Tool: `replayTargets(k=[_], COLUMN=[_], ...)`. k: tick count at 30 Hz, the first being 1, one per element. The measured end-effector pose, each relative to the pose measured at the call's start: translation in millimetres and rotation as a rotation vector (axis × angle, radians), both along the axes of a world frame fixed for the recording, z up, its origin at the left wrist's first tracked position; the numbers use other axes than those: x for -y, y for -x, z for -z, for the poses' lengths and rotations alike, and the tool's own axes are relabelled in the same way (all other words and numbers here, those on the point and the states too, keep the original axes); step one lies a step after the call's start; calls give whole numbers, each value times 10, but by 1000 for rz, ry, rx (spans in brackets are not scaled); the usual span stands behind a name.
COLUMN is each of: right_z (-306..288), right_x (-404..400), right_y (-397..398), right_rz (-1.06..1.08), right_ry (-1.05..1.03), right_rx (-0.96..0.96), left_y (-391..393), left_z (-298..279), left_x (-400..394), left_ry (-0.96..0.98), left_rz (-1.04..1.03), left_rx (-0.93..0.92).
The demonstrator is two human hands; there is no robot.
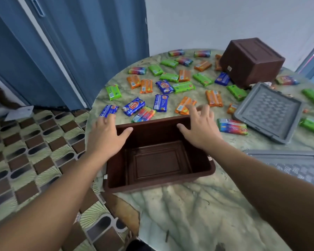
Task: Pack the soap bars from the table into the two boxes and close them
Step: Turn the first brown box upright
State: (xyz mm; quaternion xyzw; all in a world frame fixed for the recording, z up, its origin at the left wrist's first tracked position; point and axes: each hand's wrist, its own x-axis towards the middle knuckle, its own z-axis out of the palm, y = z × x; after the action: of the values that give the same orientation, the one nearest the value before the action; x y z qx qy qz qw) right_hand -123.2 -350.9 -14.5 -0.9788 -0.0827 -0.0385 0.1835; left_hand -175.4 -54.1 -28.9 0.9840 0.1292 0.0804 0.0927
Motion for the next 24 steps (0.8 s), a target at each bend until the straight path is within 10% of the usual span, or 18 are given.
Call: replayTargets(k=[4, 19, 24], right_z=[83, 69, -205], right_x=[-138, -221, -515], right_y=[-165, -44, -225], right_rz=[-276, -249, -277], right_ry=[212, 213, 92], right_rx=[-87, -101, -85], left_y=[-158, 35, -286], left_z=[-11, -28, -227], left_x=[124, 114, -50], left_ry=[-2, -106, 151], left_rz=[153, 183, 138], left_rx=[-151, -227, -145])
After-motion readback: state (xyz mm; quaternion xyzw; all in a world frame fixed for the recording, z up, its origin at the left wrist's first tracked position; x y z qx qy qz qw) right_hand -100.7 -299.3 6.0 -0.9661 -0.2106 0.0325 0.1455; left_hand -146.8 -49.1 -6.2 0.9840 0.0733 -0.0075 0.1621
